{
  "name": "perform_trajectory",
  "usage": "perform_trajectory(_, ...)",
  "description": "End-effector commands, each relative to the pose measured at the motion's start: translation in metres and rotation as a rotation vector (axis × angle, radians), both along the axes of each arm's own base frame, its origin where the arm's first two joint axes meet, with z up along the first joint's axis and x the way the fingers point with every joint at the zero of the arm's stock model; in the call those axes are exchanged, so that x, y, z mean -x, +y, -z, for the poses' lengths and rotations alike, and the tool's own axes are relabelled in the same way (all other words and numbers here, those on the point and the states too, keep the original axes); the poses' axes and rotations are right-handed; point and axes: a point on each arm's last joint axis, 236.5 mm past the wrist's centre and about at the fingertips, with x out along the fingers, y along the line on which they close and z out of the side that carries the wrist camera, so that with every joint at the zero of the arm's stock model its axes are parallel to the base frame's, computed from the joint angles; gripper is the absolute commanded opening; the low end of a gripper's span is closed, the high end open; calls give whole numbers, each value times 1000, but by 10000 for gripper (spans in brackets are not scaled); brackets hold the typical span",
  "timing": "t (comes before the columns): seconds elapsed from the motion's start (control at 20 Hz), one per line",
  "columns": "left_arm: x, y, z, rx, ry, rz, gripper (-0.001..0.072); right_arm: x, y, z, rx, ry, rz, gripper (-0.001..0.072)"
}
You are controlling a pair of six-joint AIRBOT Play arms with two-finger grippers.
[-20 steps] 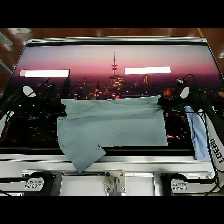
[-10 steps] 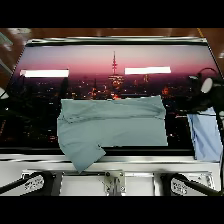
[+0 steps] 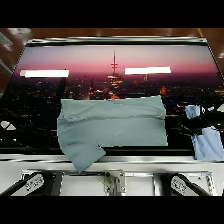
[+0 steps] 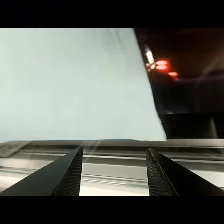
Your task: Fold the shirts.
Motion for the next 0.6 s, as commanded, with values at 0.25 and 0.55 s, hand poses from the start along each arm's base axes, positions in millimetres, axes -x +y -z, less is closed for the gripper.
perform_trajectory(0.25,1,-42,14,118,-12,20,588,-6,7,0,-49,-14,78,518)
perform_trajectory(0.55,25,-78,22,157,67,79,267,-8,5,1,-39,-17,95,518)
